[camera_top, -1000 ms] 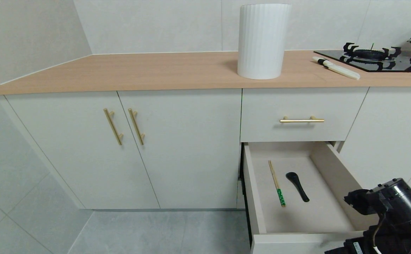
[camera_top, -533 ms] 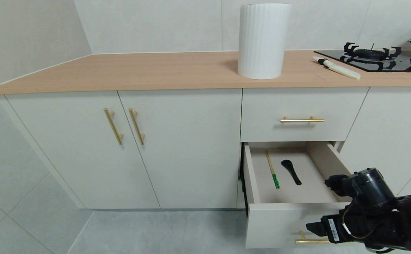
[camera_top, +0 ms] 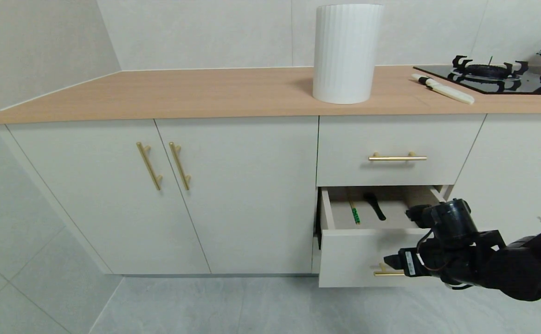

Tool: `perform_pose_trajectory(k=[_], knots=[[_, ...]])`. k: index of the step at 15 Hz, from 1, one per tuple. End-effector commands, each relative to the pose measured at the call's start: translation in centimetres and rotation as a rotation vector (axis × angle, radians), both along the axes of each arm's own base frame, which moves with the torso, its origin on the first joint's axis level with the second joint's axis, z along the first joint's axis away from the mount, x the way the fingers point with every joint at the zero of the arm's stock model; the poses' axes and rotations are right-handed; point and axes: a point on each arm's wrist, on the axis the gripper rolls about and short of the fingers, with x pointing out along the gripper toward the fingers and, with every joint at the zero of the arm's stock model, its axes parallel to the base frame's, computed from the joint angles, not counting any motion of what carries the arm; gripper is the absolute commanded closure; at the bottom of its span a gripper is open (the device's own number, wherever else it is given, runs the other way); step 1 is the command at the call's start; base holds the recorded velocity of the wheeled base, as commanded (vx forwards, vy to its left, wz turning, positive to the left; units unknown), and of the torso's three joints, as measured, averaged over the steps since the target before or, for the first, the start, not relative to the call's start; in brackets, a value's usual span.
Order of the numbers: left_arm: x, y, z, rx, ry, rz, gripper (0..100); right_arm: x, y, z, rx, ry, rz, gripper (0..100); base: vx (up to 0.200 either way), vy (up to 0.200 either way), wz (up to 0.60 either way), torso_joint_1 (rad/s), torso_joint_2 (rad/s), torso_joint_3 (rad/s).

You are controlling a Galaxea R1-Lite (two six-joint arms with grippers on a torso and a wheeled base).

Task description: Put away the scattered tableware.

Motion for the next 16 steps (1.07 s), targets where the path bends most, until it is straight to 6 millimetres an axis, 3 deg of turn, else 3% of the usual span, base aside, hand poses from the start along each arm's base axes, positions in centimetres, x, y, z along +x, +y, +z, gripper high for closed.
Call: perform_pose_trajectory(k=[1,6,9,12,16], knots=[[0.0,0.0,0.0,0.000,0.000,0.002,0,1.8,0.0,-1.5,-0.016,0.006,-0.009,0,0.000,0.000,0.00,0.000,0.00,0.000],[0.0,0.0,0.0,0.000,0.000,0.002,0,5.0,-0.6,-2.6,0.030,-0.137,-0.059,0,0.000,0.000,0.00,0.000,0.00,0.000],[0.0,0.0,0.0,0.000,0.000,0.000,0,5.6,-1.5,-3.4,0.062,-0.205,-0.093,0,0.000,0.000,0.00,0.000,0.00,0.000],[0.0,0.0,0.0,0.000,0.000,0.000,0,6.9,-1.4,-5.9,0.086,-0.321,-0.110,0,0.000,0.000,0.00,0.000,0.00,0.000],[0.0,0.0,0.0,0.000,0.000,0.000,0,8.6,-1.1,-7.8,0.078,-0.405,-0.156,0,0.000,0.000,0.00,0.000,0.00,0.000]])
